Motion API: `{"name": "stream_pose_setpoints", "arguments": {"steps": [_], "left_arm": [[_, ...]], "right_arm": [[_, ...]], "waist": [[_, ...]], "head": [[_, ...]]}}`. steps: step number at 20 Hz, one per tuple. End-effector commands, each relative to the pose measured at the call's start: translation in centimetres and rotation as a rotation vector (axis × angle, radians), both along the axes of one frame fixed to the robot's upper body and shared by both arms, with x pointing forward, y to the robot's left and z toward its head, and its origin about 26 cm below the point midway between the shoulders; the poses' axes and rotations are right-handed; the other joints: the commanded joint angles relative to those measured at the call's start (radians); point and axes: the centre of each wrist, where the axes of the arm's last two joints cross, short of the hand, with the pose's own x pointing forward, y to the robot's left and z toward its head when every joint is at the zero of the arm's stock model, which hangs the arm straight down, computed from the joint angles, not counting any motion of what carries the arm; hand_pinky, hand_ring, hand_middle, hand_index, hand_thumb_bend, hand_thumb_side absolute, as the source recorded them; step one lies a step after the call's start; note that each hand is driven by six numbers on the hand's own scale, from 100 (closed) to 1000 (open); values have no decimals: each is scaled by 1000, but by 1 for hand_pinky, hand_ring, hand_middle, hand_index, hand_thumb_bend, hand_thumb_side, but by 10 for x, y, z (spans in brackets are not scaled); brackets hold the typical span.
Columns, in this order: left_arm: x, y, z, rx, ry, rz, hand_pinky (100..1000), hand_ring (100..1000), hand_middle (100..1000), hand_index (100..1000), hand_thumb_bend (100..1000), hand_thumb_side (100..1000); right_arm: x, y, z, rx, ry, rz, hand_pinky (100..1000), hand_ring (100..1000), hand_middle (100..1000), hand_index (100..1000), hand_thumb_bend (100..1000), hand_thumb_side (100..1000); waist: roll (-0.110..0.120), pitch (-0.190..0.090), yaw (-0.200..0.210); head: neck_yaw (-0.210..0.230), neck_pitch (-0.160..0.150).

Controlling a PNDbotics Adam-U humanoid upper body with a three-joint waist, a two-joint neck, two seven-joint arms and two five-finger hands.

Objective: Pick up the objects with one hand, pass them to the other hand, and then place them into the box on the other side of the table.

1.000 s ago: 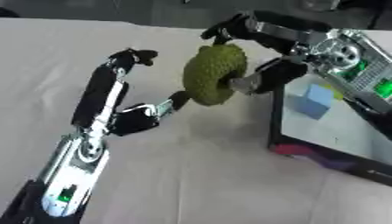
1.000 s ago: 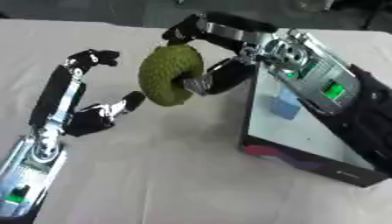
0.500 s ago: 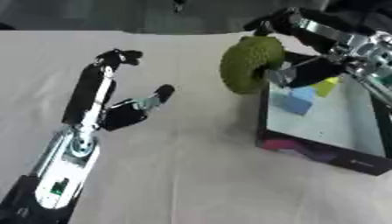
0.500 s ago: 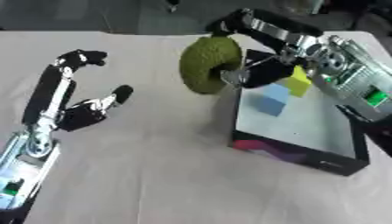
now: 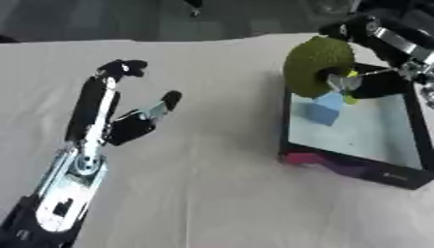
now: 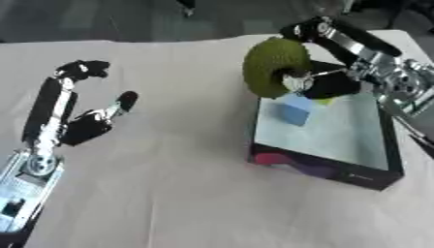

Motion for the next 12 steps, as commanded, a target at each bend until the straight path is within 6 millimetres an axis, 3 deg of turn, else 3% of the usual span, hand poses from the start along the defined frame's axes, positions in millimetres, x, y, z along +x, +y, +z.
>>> {"name": "stream_pose_setpoints", "arguments": {"steps": [1,9,12], "left_arm": [[2,10,9,-4,-31,20,827,748,625,790,627,772],[3,16,10,-17,-29,41,827,747,624,788,617,768],[3,17,9,-26,-20,41,831,751,626,791,601,779]], "right_arm": [[-5,-8,10,20,-39,-51,906,946,559,644,100,100],[-16,-26,-2,-11,10,-177,903,965,608,680,100,100],[-18,-30,-8,-53,14,-197,907,999,669,726,100,100]], "waist": [[14,-40,-3],[25,-33,-13],[29,-30,-14]], "head": [[-4,5],[5,4],[8,2]]}}
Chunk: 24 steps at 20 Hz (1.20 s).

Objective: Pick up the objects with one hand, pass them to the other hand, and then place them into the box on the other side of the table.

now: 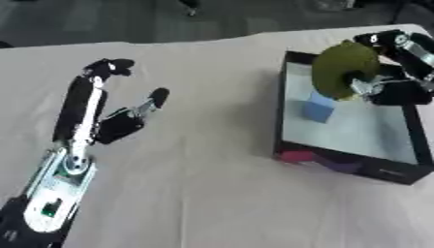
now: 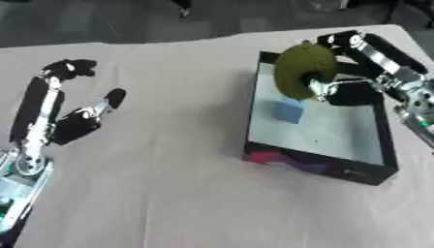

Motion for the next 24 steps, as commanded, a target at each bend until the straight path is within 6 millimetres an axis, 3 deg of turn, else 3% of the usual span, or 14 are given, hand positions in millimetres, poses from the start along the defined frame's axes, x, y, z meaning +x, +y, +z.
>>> {"name": "stream_pose_setpoints", "arguments": {"steps": [1,2,3,4,5,6,8,9,14,15,16,18,19,24], "left_arm": [[1,7,10,-11,-24,7,831,751,626,791,602,777],[1,7,10,-11,-23,6,830,751,627,792,604,775],[1,7,11,-9,-25,6,830,751,627,792,602,774],[1,7,11,-7,-28,6,829,751,627,792,599,774],[1,7,11,-7,-29,6,829,750,625,787,588,781],[1,7,11,-8,-30,7,829,749,623,783,588,779],[1,7,10,-13,-31,8,829,749,623,783,588,779],[1,7,10,-14,-30,10,830,750,624,786,588,779],[1,8,12,-14,-36,14,829,750,624,787,589,774],[1,8,13,-17,-37,16,829,750,623,786,586,774],[1,9,13,-20,-38,19,829,749,623,786,582,774],[1,12,15,-34,-45,31,830,749,622,785,572,767],[1,15,17,-46,-51,42,830,748,620,784,557,758],[0,42,37,-119,-91,112,832,747,619,786,522,724]], "right_arm": [[-3,-4,11,-81,-28,-15,912,1000,712,752,100,100],[-4,-4,9,-92,-22,-14,925,1000,776,783,100,127],[-5,-5,6,-105,-10,-7,956,1000,866,834,100,244],[-5,-5,5,-120,-1,1,968,1000,897,858,100,276],[-6,-6,3,-131,6,3,988,1000,980,927,107,366],[-6,-7,2,-139,10,4,1000,1000,1000,967,153,452],[-6,-9,0,-149,9,2,1000,1000,1000,967,153,452],[-6,-10,0,-146,0,-7,1000,1000,1000,1000,236,552],[-6,-14,-1,-109,-40,-36,1000,1000,1000,1000,223,574],[-7,-13,-1,-81,-44,-34,1000,1000,1000,1000,127,596],[-8,-11,-1,-39,-47,-31,1000,1000,1000,1000,100,623],[-9,-12,-1,82,-66,-15,1000,1000,1000,1000,100,683],[-10,-13,-1,151,-83,1,1000,1000,1000,1000,100,769],[-18,-24,-9,539,-164,110,1000,1000,1000,1000,100,685]], "waist": [[12,-29,-2],[12,-29,-1],[13,-28,-1],[13,-27,0],[13,-26,0],[13,-25,1],[13,-25,2],[14,-24,2],[16,-22,5],[15,-21,5],[14,-21,5],[11,-19,4],[10,-18,4],[0,-16,2]], "head": [[4,1],[4,1],[4,0],[4,0],[2,0],[-1,0],[-3,0],[-2,0],[1,-2],[2,-4],[3,-5],[10,-2],[20,0],[71,0]]}}
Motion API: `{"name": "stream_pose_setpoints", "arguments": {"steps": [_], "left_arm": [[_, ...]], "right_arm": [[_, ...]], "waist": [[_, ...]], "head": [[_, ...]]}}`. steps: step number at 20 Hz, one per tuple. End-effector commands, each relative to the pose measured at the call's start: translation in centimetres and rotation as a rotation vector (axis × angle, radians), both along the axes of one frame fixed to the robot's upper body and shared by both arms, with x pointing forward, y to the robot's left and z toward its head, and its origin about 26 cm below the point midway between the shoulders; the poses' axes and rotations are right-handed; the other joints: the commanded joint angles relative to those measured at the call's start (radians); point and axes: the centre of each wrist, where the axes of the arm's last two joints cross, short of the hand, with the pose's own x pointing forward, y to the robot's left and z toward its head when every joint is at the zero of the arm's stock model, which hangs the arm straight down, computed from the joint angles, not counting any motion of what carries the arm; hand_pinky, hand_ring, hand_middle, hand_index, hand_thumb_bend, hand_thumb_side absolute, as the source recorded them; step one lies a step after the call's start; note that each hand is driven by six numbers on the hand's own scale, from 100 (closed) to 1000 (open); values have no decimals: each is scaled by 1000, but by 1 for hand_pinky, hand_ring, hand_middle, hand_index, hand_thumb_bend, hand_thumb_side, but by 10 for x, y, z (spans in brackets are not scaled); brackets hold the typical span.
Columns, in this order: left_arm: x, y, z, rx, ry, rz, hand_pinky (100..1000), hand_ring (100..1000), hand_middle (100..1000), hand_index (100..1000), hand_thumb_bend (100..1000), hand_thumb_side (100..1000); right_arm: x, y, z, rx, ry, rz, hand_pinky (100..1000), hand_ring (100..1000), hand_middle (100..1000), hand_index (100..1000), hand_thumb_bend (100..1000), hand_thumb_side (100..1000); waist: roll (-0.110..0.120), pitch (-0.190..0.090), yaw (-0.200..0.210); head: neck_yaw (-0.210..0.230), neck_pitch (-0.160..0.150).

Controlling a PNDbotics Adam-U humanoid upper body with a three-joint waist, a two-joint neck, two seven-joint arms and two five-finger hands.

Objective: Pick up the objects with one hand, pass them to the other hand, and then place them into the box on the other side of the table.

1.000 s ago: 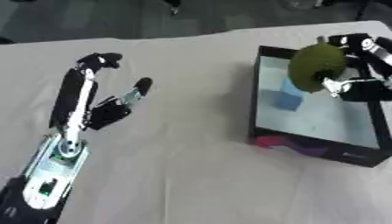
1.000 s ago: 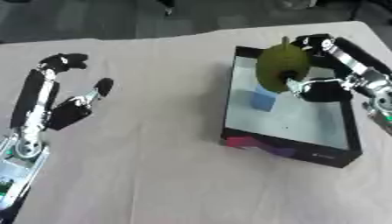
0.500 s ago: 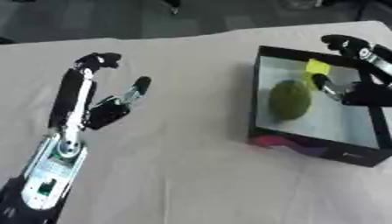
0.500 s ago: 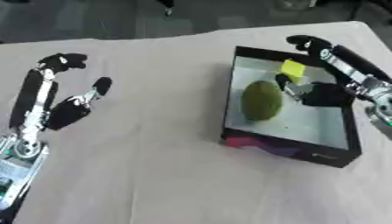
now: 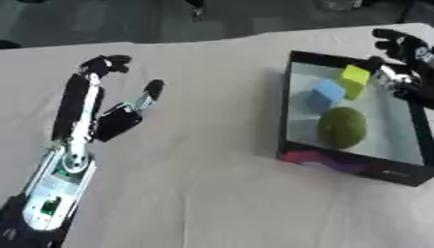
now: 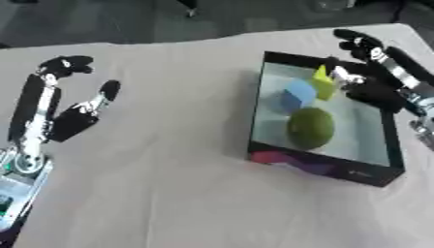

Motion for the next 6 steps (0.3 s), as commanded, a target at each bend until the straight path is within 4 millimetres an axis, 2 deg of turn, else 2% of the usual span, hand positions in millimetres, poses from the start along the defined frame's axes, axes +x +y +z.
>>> {"name": "stream_pose_setpoints", "arguments": {"steps": [1,2,3,6], "left_arm": [[-1,24,23,-50,-61,54,838,747,620,785,496,748],[-1,32,28,-70,-72,75,847,747,621,783,463,776],[-2,41,32,-96,-78,96,853,748,623,783,441,790],[-6,68,40,-201,-75,138,882,754,639,787,399,795]], "right_arm": [[-6,-6,7,187,-82,68,1000,1000,1000,1000,100,584],[-8,-9,5,225,-99,75,1000,1000,1000,1000,100,525],[-11,-11,1,253,-114,81,1000,1000,1000,1000,100,509],[-18,-15,-14,304,-149,90,1000,1000,1000,1000,100,518]], "waist": [[-8,-16,-2],[-11,-15,-3],[-14,-15,-4],[-24,-11,-3]], "head": [[29,0],[38,-2],[47,-4],[76,-7]]}}
